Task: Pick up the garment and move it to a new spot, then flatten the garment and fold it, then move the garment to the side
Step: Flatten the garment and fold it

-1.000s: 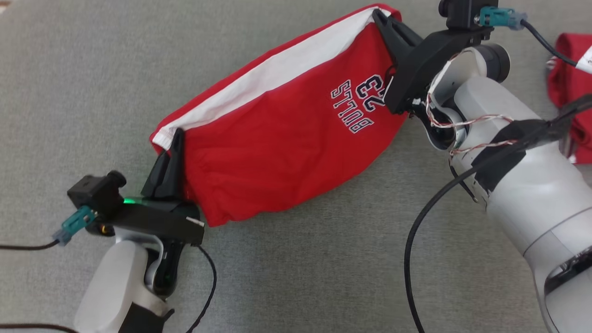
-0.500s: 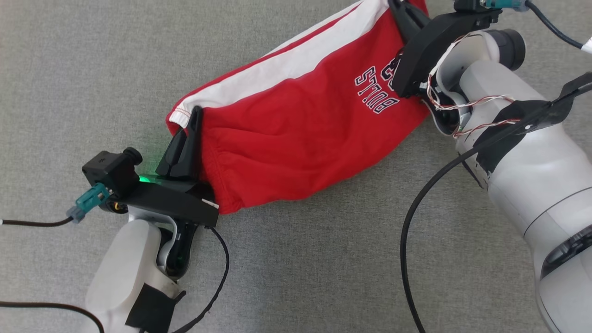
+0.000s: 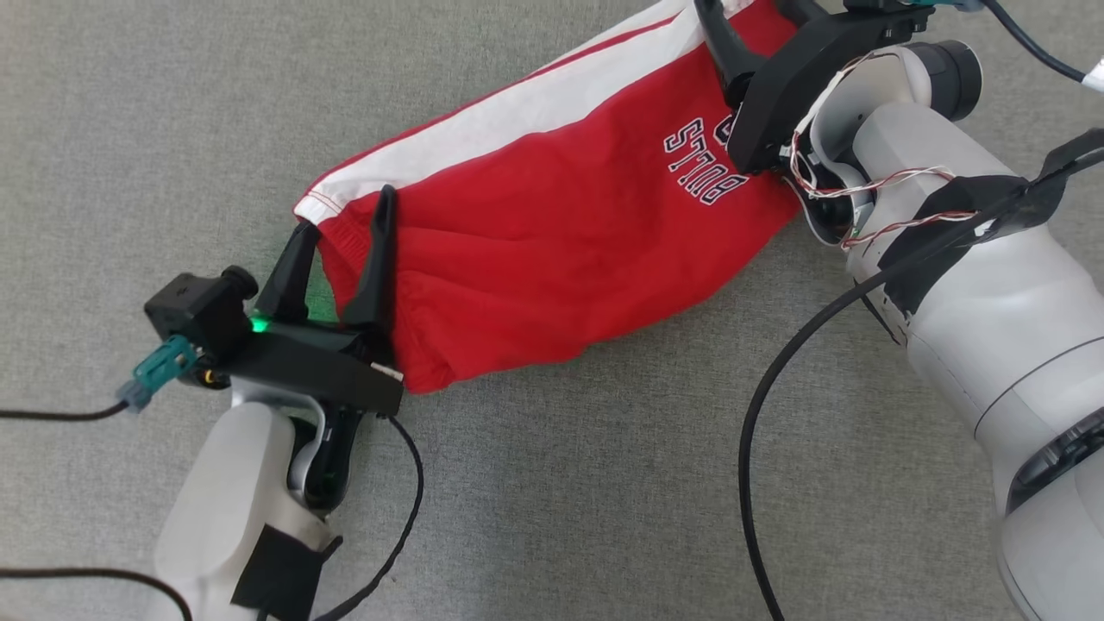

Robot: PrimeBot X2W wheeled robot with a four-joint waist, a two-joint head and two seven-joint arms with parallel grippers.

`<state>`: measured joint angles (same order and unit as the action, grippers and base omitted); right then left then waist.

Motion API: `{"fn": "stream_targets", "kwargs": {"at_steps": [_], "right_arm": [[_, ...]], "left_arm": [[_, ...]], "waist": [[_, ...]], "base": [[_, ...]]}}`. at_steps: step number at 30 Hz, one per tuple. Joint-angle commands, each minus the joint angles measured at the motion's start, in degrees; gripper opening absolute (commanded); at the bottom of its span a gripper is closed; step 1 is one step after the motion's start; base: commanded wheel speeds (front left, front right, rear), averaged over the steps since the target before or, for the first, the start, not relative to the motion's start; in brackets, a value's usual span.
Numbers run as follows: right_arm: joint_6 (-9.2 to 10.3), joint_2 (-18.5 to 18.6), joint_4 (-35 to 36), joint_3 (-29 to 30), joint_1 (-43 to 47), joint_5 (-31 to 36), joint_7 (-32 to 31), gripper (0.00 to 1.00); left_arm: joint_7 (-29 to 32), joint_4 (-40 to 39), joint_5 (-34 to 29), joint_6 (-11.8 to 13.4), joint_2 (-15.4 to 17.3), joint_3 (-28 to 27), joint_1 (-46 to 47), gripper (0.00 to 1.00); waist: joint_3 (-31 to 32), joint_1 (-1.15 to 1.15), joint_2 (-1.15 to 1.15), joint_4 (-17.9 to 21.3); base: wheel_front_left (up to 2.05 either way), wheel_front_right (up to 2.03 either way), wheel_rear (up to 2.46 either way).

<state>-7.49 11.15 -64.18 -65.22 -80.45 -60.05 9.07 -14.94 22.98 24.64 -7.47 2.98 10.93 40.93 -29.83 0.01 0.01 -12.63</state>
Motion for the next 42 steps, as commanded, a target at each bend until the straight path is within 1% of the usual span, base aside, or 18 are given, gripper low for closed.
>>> {"fn": "stream_targets", "kwargs": {"at_steps": [1, 8, 11, 23, 42], "right_arm": [[-0.01, 0.35, 0.61, -0.72, 0.56, -0.37, 0.46, 1.00], [-0.01, 1.59, 2.43, -3.11, 2.67, -1.91, 1.09, 1.00], [-0.01, 2.01, 3.00, -3.92, 3.55, -2.55, 1.15, 1.00], [-0.01, 3.19, 3.01, -5.97, 7.48, -5.94, 2.49, 1.00], [-0.01, 2.95, 1.35, -7.32, 12.44, -9.20, 3.62, 1.00]], "left_arm": [[-0.21, -0.46, -0.96, 0.03, 0.20, -0.78, -1.64, 1.00], [-0.21, -2.72, -5.14, 0.03, 0.59, -3.77, -6.16, 1.00], [-0.21, -3.32, -7.05, 0.03, 0.91, -4.13, -7.89, 1.00], [-0.21, -4.13, -14.09, 0.32, 1.29, -7.19, -13.29, 1.00], [-0.21, -11.18, -14.59, 0.11, 1.03, -10.06, -21.62, 1.00]], "waist": [[0.77, -0.01, -0.01, 0.32], [3.69, -0.01, -0.01, 1.61], [4.65, -0.01, -0.01, 2.26], [8.09, -0.01, -0.01, 3.93], [11.52, -0.01, -0.01, 4.06]], "base": [[0.00, 0.00, 0.00], [0.00, 0.00, 0.00], [0.00, 0.00, 0.00], [0.00, 0.00, 0.00], [0.00, 0.00, 0.00]]}}
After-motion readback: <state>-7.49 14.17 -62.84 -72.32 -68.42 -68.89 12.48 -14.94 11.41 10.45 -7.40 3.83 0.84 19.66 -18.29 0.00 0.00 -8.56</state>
